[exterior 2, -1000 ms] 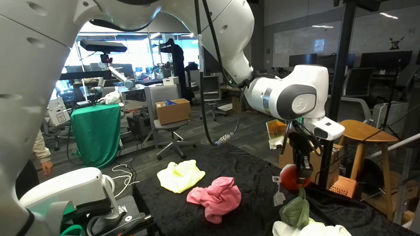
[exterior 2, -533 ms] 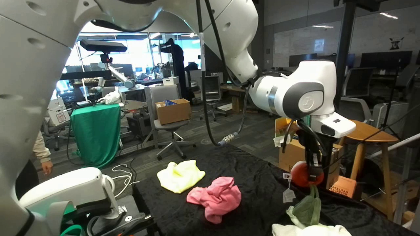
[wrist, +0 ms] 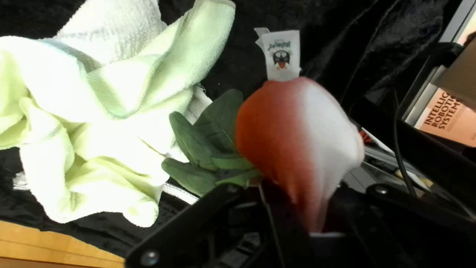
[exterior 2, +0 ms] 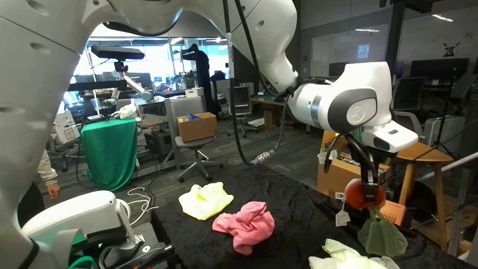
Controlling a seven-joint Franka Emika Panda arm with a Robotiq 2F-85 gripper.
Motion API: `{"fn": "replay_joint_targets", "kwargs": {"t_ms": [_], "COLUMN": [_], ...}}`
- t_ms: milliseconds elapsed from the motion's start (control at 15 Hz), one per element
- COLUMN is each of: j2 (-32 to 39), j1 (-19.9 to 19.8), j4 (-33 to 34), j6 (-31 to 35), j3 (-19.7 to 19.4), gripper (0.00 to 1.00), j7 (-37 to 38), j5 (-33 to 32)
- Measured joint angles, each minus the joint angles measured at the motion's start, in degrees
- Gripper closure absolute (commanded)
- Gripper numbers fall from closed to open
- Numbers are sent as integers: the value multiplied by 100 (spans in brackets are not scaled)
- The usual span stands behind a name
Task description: Pick up the clothes and fruit plush toy and put them in one place
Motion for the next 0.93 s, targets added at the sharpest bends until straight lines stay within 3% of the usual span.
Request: {"fn": "replay_joint_targets", "kwargs": {"t_ms": [333,933], "j2": [176,1401], "j1": [29,-3], "j4": [16,394], "j6": [-51,-801], "j3": [-60,-44], "gripper": [89,89], "j7": [303,584], "j5": [-58,-29]}}
